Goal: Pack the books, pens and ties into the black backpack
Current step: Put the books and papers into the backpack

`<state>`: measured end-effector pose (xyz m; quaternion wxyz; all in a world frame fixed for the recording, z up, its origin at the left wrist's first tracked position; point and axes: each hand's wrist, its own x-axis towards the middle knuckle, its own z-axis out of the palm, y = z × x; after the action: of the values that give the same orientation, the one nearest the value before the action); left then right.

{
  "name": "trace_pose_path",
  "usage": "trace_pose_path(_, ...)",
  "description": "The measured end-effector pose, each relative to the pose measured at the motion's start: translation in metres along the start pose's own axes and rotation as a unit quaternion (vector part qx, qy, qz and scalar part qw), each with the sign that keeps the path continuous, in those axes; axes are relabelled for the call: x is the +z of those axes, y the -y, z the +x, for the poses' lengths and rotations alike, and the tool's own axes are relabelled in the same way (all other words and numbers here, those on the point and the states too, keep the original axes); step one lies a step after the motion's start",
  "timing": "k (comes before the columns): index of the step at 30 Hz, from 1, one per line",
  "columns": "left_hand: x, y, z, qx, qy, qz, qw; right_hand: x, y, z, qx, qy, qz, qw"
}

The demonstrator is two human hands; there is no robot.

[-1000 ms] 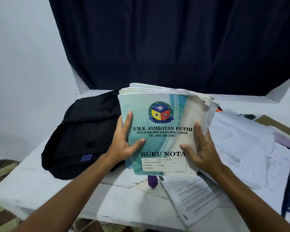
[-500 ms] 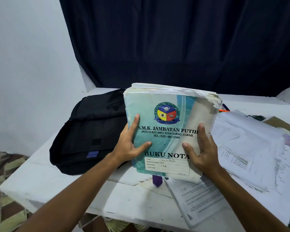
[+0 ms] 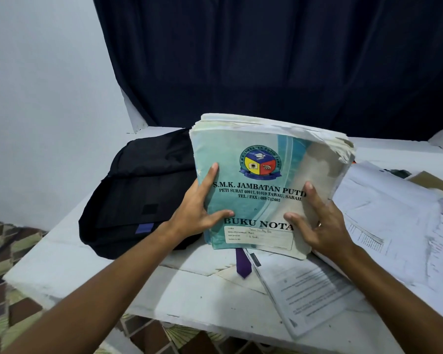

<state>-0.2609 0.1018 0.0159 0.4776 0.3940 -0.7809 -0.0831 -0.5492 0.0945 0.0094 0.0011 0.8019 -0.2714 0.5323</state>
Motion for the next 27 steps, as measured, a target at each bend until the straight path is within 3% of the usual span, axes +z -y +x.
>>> trace_pose_path(6, 0.006, 0.008, -0.009, -0.061, 0.013, 0.001, 0.998, 0.003, 0.005, -0.001, 0.069, 0.055, 0.019, 0.996)
trace_pose_path(11, -0.002, -0.002, 0.024, -0.145, 0.052, -0.084, 0.984, -0.008, 0.005, 0.031, 0.215, 0.079, 0.126, 0.965)
trace_pose_path(14, -0.013, -0.009, 0.053, -0.159, 0.094, -0.114, 0.976, -0.012, 0.008, 0.046, 0.277, 0.025, 0.174, 0.945)
trace_pose_path(16, -0.019, -0.021, 0.071, -0.18, 0.08, -0.115, 0.974, -0.012, 0.012, 0.053, 0.295, -0.042, 0.197, 0.934)
trace_pose_path(19, -0.016, -0.034, 0.076, -0.185, -0.049, -0.032, 0.981, -0.008, 0.016, 0.063, 0.306, -0.127, 0.215, 0.919)
trace_pose_path(21, -0.007, -0.035, 0.057, -0.218, -0.13, -0.029, 0.967, -0.004, 0.016, 0.069, 0.309, -0.169, 0.221, 0.909)
trace_pose_path(23, 0.006, -0.04, 0.034, -0.272, -0.148, -0.071, 0.948, 0.0, 0.019, 0.077, 0.316, -0.206, 0.233, 0.896)
trace_pose_path(27, 0.037, -0.059, 0.018, -0.326, -0.12, -0.304, 0.887, 0.015, 0.019, 0.088, 0.36, -0.261, 0.283, 0.85)
